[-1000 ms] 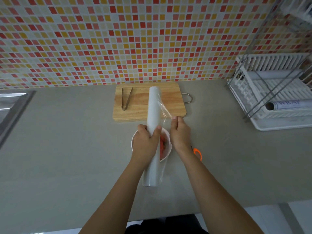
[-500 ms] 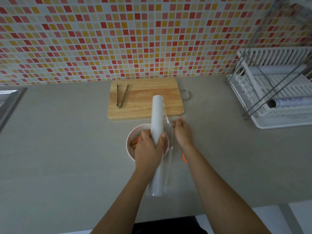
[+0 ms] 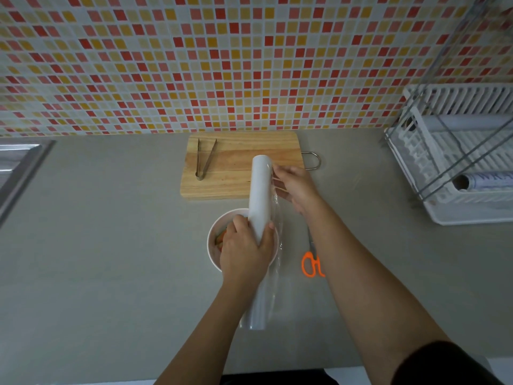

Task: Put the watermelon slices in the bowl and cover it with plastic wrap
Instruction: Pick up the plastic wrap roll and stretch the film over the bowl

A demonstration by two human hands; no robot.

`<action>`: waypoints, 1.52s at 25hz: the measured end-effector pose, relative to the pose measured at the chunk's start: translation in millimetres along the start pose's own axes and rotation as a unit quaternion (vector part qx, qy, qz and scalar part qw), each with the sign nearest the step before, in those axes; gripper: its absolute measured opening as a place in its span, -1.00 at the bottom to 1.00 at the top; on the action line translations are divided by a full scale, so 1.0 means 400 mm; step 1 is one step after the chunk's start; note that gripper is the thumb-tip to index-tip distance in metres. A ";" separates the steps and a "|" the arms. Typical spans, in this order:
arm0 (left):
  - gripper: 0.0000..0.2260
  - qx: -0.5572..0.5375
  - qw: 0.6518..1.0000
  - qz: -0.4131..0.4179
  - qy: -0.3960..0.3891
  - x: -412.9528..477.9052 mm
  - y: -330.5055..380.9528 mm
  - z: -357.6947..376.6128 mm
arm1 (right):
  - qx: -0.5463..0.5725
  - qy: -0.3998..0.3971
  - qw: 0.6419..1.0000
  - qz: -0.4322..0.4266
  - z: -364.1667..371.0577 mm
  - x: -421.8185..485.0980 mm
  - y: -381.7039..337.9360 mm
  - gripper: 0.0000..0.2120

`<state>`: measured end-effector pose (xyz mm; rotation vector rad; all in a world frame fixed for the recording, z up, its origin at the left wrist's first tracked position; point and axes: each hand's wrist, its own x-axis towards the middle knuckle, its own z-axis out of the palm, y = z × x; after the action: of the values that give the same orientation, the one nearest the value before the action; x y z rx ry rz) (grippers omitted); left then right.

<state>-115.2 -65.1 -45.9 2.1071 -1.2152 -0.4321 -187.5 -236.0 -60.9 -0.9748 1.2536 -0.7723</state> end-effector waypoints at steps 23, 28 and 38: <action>-0.61 0.009 1.000 -0.015 0.011 -0.028 -0.006 0.030 | -0.169 0.138 0.976 -0.023 0.005 -0.209 0.216 -0.70; -0.69 -0.016 1.000 -0.022 0.006 -0.030 0.001 0.028 | -0.214 0.170 0.955 -0.120 0.005 -0.195 0.230 -0.72; -0.67 -0.027 0.999 -0.021 0.021 0.027 -0.004 0.016 | -0.119 0.101 0.988 -0.013 0.004 -0.272 0.260 -0.43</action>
<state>-112.2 -76.4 -51.4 2.0872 -1.1261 -0.4337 -208.6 -95.5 -111.4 -1.1280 1.5377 -0.7673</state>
